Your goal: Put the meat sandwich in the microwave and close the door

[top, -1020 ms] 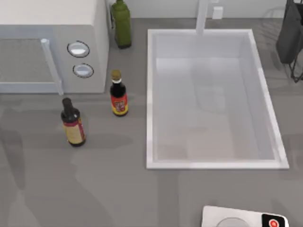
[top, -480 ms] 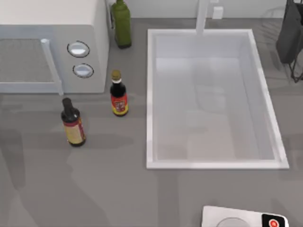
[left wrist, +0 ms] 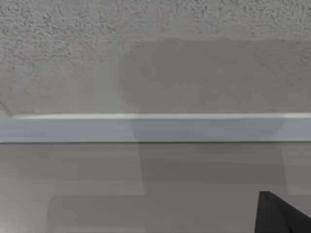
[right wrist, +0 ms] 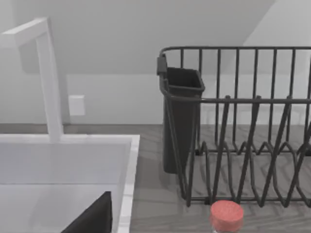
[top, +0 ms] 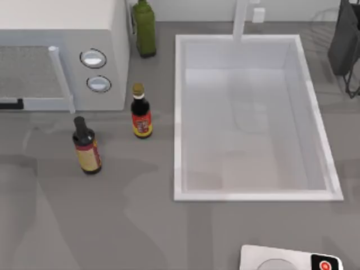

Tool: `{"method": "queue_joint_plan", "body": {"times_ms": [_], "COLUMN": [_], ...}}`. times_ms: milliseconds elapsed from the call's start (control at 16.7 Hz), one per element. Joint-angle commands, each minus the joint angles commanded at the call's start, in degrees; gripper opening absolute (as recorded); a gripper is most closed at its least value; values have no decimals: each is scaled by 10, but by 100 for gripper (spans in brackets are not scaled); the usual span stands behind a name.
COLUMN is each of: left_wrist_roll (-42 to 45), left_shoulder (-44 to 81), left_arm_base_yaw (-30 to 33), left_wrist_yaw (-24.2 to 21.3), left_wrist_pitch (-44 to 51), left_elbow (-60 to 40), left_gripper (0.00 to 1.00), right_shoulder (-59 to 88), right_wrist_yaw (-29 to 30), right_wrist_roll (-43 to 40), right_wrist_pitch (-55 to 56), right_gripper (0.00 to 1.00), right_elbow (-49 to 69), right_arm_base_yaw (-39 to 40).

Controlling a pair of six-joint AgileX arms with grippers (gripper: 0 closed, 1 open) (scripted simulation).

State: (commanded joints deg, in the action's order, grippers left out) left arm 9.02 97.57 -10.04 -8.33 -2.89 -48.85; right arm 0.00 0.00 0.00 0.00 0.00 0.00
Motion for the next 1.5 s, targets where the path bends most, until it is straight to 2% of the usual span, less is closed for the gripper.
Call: {"method": "queue_joint_plan", "body": {"times_ms": [360, 720, 1500], "left_wrist_roll": [-53, -57, -62], "left_shoulder": [-17, -15, 133], "left_arm_base_yaw": [73, 75, 84], "left_wrist_yaw": [50, 52, 55], "left_wrist_pitch": [-13, -15, 16], "left_elbow": [22, 21, -149], "left_gripper": [0, 0, 0], "right_shoulder": [0, 0, 0], "right_wrist_yaw": [0, 0, 0], "right_wrist_roll": [0, 0, 0], "right_wrist_pitch": [0, 0, 0], "right_gripper": [100, 100, 100], "right_elbow": [0, 0, 0], "right_arm_base_yaw": [0, 0, 0]}}
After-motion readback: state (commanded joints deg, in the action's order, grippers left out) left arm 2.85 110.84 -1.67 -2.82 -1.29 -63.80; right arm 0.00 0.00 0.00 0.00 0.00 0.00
